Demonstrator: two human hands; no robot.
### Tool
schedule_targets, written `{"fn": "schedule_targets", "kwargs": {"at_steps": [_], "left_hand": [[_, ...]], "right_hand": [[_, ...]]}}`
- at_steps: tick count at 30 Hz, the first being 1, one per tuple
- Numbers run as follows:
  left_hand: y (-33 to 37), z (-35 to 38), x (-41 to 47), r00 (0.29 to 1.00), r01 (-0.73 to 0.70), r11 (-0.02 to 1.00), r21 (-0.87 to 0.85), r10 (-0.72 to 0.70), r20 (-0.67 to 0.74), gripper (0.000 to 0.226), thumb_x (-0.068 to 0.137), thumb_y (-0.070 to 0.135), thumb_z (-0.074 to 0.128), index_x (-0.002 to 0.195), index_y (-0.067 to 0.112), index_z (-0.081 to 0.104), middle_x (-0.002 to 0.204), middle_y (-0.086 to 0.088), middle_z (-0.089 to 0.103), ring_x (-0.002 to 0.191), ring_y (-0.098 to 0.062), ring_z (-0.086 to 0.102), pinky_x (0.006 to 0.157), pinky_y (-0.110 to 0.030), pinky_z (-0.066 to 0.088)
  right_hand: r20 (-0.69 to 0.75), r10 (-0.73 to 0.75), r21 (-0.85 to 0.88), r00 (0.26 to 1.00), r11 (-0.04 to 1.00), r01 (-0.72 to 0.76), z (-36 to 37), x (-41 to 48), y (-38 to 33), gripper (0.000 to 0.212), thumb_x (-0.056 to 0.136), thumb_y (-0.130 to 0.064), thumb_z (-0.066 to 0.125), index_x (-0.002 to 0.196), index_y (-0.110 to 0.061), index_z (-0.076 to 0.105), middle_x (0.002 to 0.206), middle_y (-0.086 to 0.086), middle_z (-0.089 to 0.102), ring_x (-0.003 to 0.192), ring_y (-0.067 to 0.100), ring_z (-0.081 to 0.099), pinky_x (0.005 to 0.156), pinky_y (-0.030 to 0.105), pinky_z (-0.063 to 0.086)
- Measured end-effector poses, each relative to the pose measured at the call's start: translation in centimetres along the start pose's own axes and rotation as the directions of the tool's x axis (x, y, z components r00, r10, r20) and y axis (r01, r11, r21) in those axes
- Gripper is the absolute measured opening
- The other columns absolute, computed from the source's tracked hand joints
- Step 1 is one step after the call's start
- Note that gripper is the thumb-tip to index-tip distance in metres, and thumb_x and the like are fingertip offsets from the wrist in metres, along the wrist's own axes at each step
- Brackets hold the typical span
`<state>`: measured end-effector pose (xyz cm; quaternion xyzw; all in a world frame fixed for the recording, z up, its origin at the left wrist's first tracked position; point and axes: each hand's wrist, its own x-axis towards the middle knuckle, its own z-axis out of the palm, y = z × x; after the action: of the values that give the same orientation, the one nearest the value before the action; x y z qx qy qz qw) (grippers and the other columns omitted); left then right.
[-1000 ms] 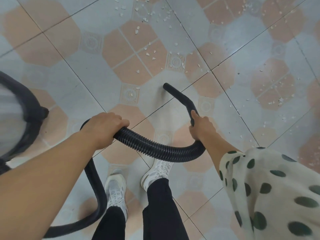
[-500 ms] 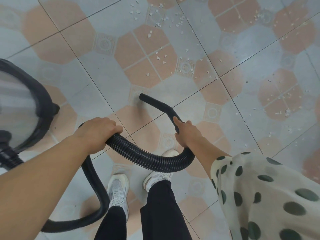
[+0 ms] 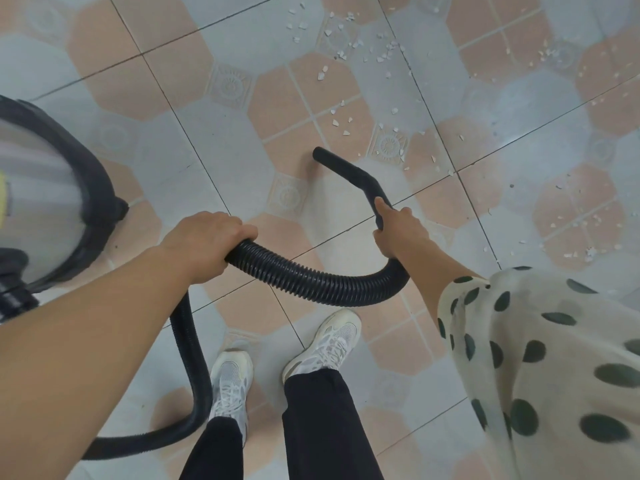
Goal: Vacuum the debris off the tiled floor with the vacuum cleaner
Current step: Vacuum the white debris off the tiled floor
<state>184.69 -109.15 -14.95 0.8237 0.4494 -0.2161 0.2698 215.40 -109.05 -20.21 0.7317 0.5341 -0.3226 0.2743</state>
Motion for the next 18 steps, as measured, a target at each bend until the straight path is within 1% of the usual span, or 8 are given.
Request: {"fn": "schedule_targets", "kwargs": {"at_steps": [2,4,7,10,12,14,16,18], "left_hand": [[0.0,-0.3,0.4,1.000,0.012,1.000,-0.015,-0.012,-0.008,0.036,0.078,0.005,0.054,0.085,0.035,0.035,0.083,0.009,0.048,0.087,-0.019,0.051,0.064,-0.033,0.040],[0.7,-0.8,1.2,1.000,0.008,1.000,-0.021,-0.009,-0.025,0.036,0.079,0.005,0.055,0.086,0.034,0.036,0.083,0.009,0.049,0.086,-0.019,0.052,0.065,-0.033,0.041],[2.5,-2.1,3.1,0.996,0.008,1.000,-0.008,-0.009,-0.085,0.032,0.081,0.003,0.054,0.094,0.030,0.043,0.084,0.008,0.049,0.084,-0.017,0.049,0.063,-0.029,0.032],[4.7,-2.6,4.3,0.983,0.010,0.999,-0.044,-0.018,-0.184,0.039,0.079,-0.002,0.055,0.104,0.026,0.049,0.089,0.007,0.050,0.083,-0.018,0.045,0.065,-0.027,0.026],[6.1,-1.7,4.2,0.956,-0.105,0.991,-0.078,0.079,-0.281,0.050,0.068,-0.006,0.065,0.106,0.025,0.055,0.087,0.006,0.054,0.080,-0.020,0.050,0.066,-0.027,0.030],[7.3,-0.8,4.3,0.944,-0.227,0.969,-0.101,0.193,-0.269,0.064,0.053,-0.005,0.075,0.107,0.025,0.059,0.081,0.007,0.057,0.074,-0.020,0.056,0.066,-0.029,0.039],[7.7,-0.6,4.4,0.945,-0.281,0.948,-0.152,0.245,-0.217,0.072,0.053,0.002,0.076,0.117,0.029,0.056,0.082,0.011,0.057,0.075,-0.018,0.057,0.070,-0.030,0.043],[8.4,-1.6,4.6,0.942,-0.324,0.930,-0.175,0.301,-0.145,0.070,0.064,0.020,0.078,0.126,0.036,0.049,0.088,0.016,0.057,0.082,-0.012,0.055,0.076,-0.026,0.040]], "right_hand": [[0.012,0.002,0.002,1.000,1.000,-0.002,-0.3,0.3,0.1,0.069,0.100,-0.024,0.048,0.155,-0.036,0.009,0.126,0.017,0.041,0.086,0.030,0.048,0.072,0.037,0.044],[0.014,0.028,0.011,1.000,1.000,-0.028,-0.4,0.3,1.1,0.069,0.101,-0.023,0.048,0.155,-0.036,0.008,0.126,0.017,0.041,0.083,0.029,0.047,0.071,0.038,0.045],[0.021,0.110,0.049,0.994,0.993,-0.111,-0.2,0.0,3.6,0.070,0.101,-0.022,0.047,0.156,-0.034,0.005,0.129,0.018,0.041,0.086,0.030,0.052,0.072,0.037,0.045],[0.076,0.171,0.119,0.982,0.977,-0.179,0.8,-0.9,5.8,0.070,0.102,-0.022,0.045,0.156,-0.033,0.004,0.130,0.019,0.041,0.082,0.028,0.050,0.074,0.036,0.045],[0.092,0.204,0.163,0.975,0.962,-0.217,1.5,-1.7,6.5,0.069,0.102,-0.021,0.044,0.156,-0.034,0.004,0.129,0.018,0.041,0.079,0.027,0.050,0.073,0.037,0.045],[0.086,0.239,0.184,0.967,0.950,-0.252,1.6,-1.9,7.5,0.069,0.102,-0.021,0.044,0.156,-0.034,0.004,0.128,0.017,0.039,0.076,0.026,0.050,0.070,0.035,0.045],[0.085,0.270,0.210,0.959,0.936,-0.282,1.4,-1.5,8.1,0.071,0.101,-0.021,0.045,0.156,-0.034,0.002,0.128,0.017,0.038,0.073,0.024,0.049,0.071,0.035,0.044],[0.088,0.298,0.265,0.950,0.913,-0.311,0.8,-0.6,8.4,0.073,0.101,-0.019,0.046,0.157,-0.034,0.001,0.128,0.017,0.037,0.067,0.021,0.045,0.071,0.035,0.043]]}}
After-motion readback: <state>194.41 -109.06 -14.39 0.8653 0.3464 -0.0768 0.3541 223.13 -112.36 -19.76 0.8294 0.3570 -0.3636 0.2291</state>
